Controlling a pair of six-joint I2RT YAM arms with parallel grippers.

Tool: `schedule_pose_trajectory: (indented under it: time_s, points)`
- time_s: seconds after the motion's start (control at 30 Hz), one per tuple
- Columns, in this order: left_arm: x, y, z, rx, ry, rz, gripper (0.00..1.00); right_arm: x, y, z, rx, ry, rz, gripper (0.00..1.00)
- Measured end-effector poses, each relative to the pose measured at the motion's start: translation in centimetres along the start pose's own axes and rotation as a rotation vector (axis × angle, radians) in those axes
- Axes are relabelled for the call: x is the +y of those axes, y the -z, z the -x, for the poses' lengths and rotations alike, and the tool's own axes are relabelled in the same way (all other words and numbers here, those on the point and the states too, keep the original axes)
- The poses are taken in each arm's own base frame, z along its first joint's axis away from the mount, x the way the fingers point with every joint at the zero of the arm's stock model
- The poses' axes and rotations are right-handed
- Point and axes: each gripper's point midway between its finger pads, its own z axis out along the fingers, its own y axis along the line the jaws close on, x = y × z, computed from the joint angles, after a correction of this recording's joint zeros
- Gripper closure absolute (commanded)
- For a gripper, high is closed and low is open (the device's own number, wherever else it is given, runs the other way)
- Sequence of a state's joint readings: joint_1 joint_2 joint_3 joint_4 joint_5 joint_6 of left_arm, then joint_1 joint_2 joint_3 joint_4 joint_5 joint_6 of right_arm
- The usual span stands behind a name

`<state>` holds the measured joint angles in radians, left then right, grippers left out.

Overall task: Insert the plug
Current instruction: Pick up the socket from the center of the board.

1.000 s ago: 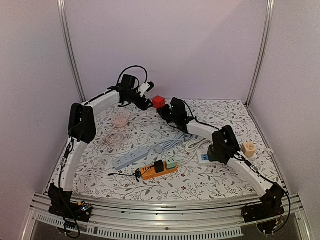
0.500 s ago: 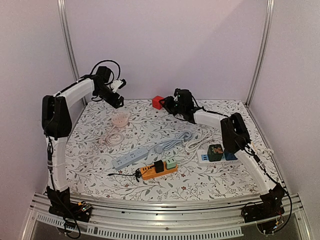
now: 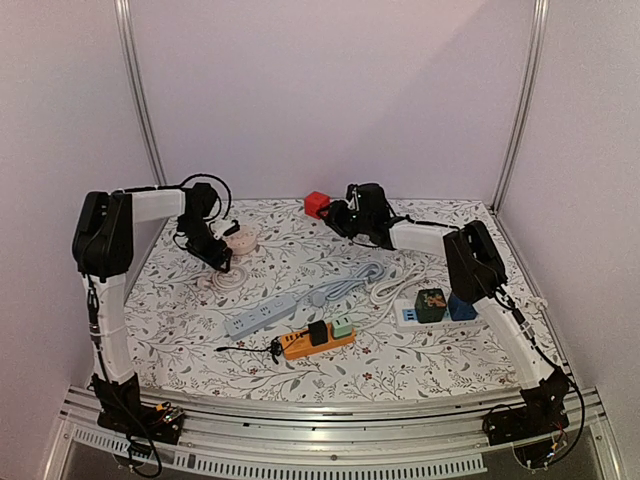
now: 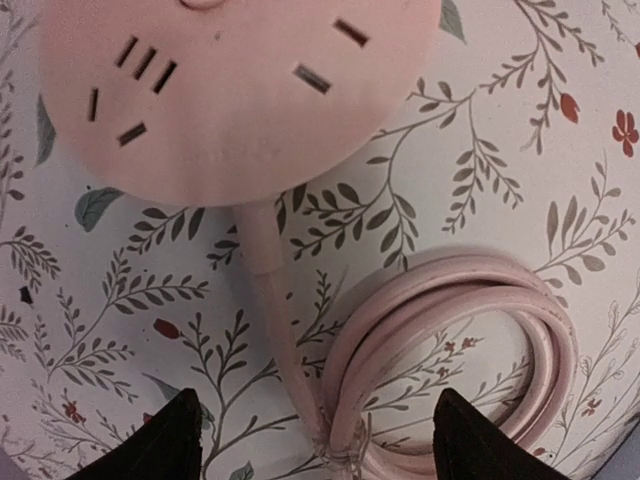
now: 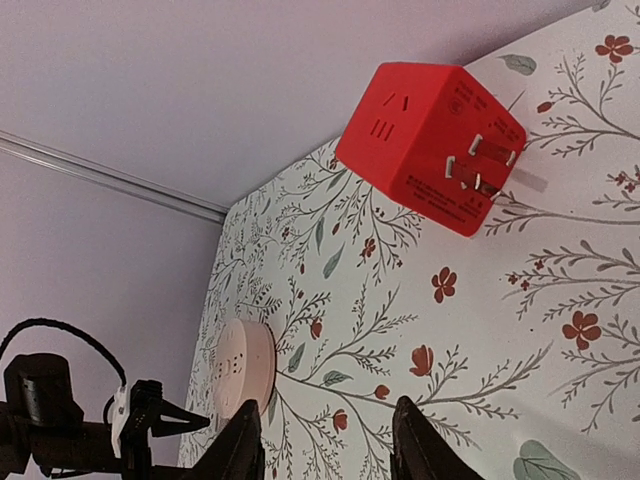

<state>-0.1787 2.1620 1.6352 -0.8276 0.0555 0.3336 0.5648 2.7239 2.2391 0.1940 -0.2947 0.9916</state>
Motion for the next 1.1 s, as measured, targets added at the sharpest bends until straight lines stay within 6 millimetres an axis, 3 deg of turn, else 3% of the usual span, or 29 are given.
schedule_pose_trajectory:
  time_s: [0.1,0.13,0.2,0.23,0.53,0.6,0.7,0.8,1.0,1.1]
  points:
    - [0.1,-0.3,-0.2,0.009,0.001,0.004,0.54,-0.1,0.3,-0.2,0.011,0.007,-0.010,0.57]
    - [0.1,-0.7,-0.3,0.018,0.000,0.002,0.64,0.3,0.4,-0.1,0.009,0.011,-0.005,0.57]
    - [-0.1,-1.5,-0.8,0.040,0.007,-0.008,0.93,1.0,0.6,0.2,0.006,0.018,0.006,0.57]
    - [-0.1,-1.3,-0.5,0.030,0.003,-0.011,1.00,1.5,0.8,0.5,0.004,0.021,0.014,0.57]
    - [-0.7,-0.8,0.3,0.014,0.010,-0.050,1.00,4.8,2.4,0.6,0.050,0.088,0.065,0.44]
    - [-0.3,-0.8,0.4,0.016,0.002,-0.034,0.88,5.0,3.0,-0.4,0.112,0.143,0.067,0.42]
    - [0.3,-0.8,0.2,0.024,-0.014,-0.011,0.55,5.0,4.1,-2.6,0.238,0.261,0.051,0.34]
    - [0.4,-0.8,0.1,0.026,-0.042,-0.008,0.37,4.8,6.0,-5.8,0.398,0.480,0.042,0.25]
    - [-0.5,1.3,-0.7,0.006,-0.057,-0.037,0.31,7.3,9.0,-12.5,0.650,0.944,0.140,0.17]
    - [-0.8,4.0,0.1,-0.056,-0.062,-0.037,0.29,10.8,9.3,-14.5,0.690,1.177,0.217,0.11]
